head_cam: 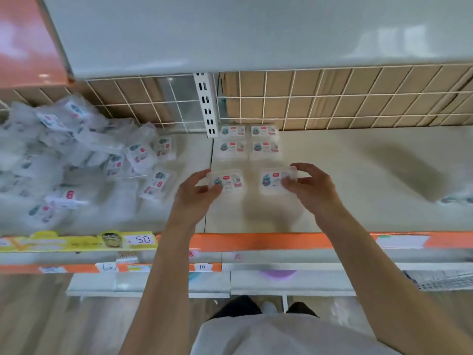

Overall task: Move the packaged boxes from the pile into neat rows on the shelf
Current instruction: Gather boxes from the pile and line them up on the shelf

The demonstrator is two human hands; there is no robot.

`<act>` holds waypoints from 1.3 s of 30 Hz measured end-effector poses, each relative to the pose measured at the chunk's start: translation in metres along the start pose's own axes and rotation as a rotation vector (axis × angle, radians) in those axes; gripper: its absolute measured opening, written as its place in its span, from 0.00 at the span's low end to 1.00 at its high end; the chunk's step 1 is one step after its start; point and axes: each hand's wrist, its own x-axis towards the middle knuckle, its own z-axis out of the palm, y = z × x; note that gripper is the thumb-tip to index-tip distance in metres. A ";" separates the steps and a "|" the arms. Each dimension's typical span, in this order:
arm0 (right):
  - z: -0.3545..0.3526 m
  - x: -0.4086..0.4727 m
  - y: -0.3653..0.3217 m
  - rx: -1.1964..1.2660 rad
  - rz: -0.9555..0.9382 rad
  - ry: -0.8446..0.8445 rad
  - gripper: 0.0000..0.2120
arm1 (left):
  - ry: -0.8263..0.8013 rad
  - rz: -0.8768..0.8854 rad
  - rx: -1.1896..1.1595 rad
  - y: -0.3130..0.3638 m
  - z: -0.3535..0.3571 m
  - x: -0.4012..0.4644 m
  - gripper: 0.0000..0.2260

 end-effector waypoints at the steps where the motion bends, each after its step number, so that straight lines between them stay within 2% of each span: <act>1: 0.001 0.005 -0.001 -0.006 -0.005 -0.007 0.17 | 0.007 -0.001 0.023 0.002 0.001 0.004 0.21; 9: 0.011 0.034 -0.003 -0.154 -0.037 0.025 0.21 | -0.014 0.003 0.144 0.022 0.006 0.032 0.22; 14: 0.013 0.041 -0.005 -0.241 -0.052 0.026 0.20 | -0.054 -0.039 0.206 0.027 0.003 0.048 0.23; 18: 0.015 0.046 -0.007 -0.267 -0.056 0.013 0.18 | -0.008 -0.093 0.238 0.028 0.006 0.059 0.24; 24: 0.017 0.050 -0.007 -0.258 -0.036 -0.021 0.19 | 0.006 -0.028 0.297 0.024 0.007 0.059 0.19; 32: 0.019 0.055 -0.006 -0.217 -0.033 0.018 0.24 | 0.107 0.089 0.440 0.020 0.016 0.050 0.15; 39: 0.019 0.056 -0.002 -0.235 -0.059 0.039 0.22 | 0.116 0.107 0.412 0.019 0.019 0.050 0.15</act>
